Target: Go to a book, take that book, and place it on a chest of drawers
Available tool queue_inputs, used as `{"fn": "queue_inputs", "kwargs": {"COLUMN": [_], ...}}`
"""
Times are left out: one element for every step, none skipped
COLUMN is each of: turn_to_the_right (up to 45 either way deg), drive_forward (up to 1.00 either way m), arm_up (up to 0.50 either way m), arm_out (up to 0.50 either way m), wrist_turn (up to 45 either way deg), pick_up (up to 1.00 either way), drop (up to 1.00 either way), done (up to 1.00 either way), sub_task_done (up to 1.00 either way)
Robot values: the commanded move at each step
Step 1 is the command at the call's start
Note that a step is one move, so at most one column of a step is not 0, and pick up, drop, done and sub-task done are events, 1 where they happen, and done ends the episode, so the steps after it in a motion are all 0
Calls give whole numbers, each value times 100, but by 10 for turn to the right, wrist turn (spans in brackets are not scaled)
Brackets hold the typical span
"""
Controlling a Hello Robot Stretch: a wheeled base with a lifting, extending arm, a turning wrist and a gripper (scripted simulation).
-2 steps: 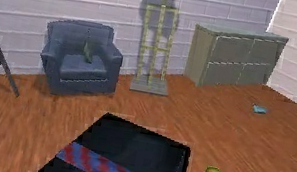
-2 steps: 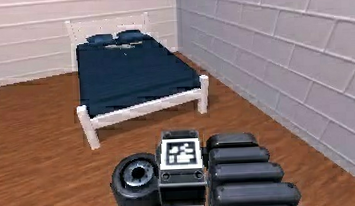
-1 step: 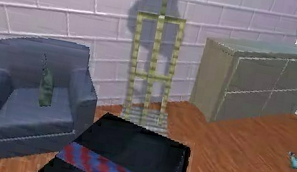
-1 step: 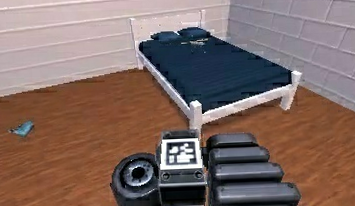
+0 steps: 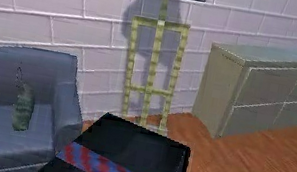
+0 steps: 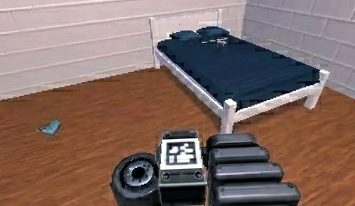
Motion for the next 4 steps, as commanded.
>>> {"fn": "queue_inputs", "kwargs": {"turn_to_the_right": [420, 0, 450, 120], "drive_forward": [0, 90, 0, 0], "arm_up": [0, 0, 0, 0], "arm_out": [0, 0, 0, 0], "wrist_turn": [0, 0, 0, 0], "pick_up": [0, 0, 0, 0], "drop": [0, 0, 0, 0], "done": [0, 0, 0, 0], "sub_task_done": [0, 0, 0, 0]}}
